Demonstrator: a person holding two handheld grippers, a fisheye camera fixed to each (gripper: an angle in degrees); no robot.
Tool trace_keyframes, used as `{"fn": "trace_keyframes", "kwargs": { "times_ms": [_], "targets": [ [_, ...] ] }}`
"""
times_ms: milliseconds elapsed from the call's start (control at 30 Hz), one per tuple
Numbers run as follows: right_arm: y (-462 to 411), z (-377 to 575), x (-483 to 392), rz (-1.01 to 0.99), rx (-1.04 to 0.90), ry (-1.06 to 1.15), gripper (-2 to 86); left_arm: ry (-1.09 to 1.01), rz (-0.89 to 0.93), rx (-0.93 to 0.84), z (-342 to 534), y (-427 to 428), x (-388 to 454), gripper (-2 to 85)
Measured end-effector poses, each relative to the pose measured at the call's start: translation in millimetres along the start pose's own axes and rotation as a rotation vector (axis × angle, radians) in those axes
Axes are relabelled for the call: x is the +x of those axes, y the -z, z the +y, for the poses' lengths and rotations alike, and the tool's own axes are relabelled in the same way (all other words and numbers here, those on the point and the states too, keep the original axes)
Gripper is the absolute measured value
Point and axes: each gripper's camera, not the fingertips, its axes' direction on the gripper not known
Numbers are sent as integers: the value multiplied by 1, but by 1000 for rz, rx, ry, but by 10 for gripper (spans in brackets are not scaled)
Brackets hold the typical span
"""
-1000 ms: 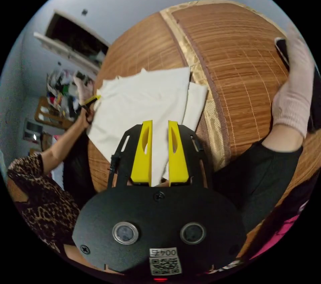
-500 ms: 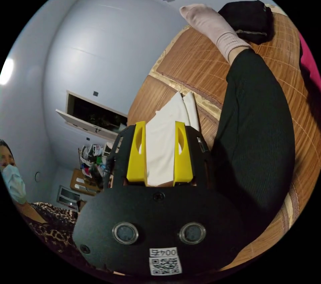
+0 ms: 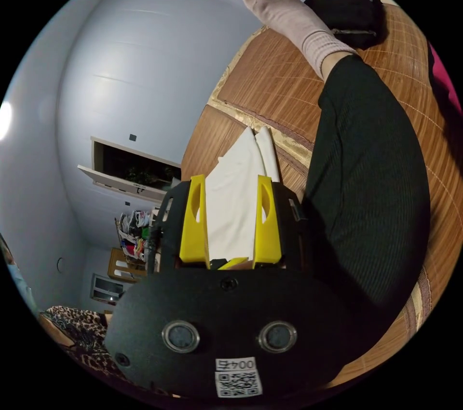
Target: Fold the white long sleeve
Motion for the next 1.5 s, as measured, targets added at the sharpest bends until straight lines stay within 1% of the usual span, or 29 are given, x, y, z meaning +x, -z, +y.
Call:
{"fn": "trace_keyframes", "kwargs": {
  "times_ms": [200,267,333,367,433,633,767,867,1000,1067,1200,1267,1333,1433,1500],
  "targets": [
    [3,0,5,-21,-12,-6,153,63,25,5,-30,-11,4,112],
    [1,-1,7,-19,-16,-14,155,89,48,3,-35,-15,2,88],
    [-4,-2,7,18,-27,-37,170,173,48,-20,-38,-17,-7,44],
    [-6,-2,7,36,-33,-48,176,190,70,-19,-37,-16,-10,41],
    [-19,-7,5,94,-89,-65,201,268,140,33,-28,-3,-23,29],
    [-46,-14,-1,211,-211,-67,192,406,240,152,2,34,-47,20],
    [-52,-15,-1,218,-239,-94,180,447,280,185,19,46,-56,19],
    [-63,-16,-4,232,-298,-89,180,467,308,212,33,59,-62,19],
    [-87,-14,0,150,-431,-130,191,480,332,238,52,77,-69,19],
    [-94,-15,2,135,-447,-144,191,485,345,250,61,84,-71,18],
    [-108,-14,7,99,-450,-183,156,495,379,268,81,101,-72,18],
    [-111,-11,4,88,-450,-172,118,504,398,268,88,107,-72,19],
    [-104,-4,-10,87,-402,-114,51,514,419,269,97,117,-73,19],
    [-80,12,-33,54,-320,-39,36,516,480,287,108,133,-73,19],
    [-61,23,-45,45,-280,-30,34,506,519,307,113,146,-71,19]
  ]
}}
